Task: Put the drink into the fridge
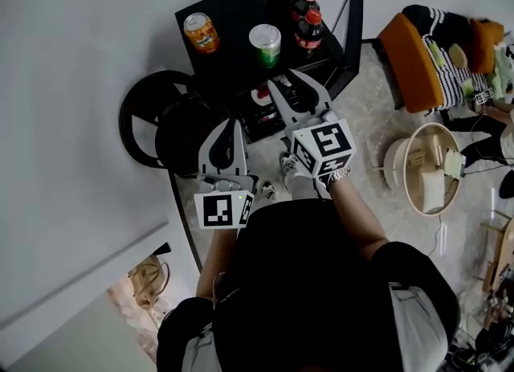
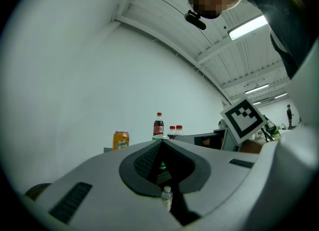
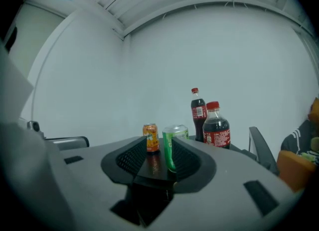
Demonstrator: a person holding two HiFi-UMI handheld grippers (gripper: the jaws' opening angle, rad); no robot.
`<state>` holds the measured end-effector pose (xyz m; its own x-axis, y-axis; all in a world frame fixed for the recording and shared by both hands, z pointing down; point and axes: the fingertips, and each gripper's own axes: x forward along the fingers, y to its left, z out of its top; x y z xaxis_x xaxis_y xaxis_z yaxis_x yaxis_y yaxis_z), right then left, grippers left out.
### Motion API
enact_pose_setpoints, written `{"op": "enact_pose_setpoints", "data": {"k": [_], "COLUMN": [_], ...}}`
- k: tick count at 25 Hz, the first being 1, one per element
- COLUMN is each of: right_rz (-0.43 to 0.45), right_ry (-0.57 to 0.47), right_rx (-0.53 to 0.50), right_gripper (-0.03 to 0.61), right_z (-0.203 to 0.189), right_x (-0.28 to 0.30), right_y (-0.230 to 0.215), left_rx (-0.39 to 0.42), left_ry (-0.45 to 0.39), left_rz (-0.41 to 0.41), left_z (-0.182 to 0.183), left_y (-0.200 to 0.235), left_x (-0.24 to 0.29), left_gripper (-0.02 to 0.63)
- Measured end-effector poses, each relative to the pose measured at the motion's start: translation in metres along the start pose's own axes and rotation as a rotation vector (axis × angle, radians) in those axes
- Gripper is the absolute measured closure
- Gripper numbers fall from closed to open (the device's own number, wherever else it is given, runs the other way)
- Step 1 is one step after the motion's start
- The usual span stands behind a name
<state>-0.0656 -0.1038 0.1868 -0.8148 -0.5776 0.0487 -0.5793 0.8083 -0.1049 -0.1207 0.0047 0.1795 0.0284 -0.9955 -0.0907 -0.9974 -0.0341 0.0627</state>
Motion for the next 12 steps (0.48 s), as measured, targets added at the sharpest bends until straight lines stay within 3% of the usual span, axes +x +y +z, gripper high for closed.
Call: {"op": "enact_pose_setpoints", "data": {"k": [4,12], "right_rz": [-0.017,-0.071], "right_ry": [0.014,0.024], "right_rx": [-0.009,-0.026], "right_gripper": [0.323,0.259], "right_z": [-0.001,-0.004], "right_x": [0.020,0.052], "right_y": [-0.011,-0.027], "left_rx": [0.010,0.010], "left_ry": [0.011,0.027], "left_rz": [0.031,0.088], "left_z": [-0.003,-0.007], "left_y": [0.010,0.026], "left_x": [0.007,0.014], "left_gripper": [0.604,0.604]}}
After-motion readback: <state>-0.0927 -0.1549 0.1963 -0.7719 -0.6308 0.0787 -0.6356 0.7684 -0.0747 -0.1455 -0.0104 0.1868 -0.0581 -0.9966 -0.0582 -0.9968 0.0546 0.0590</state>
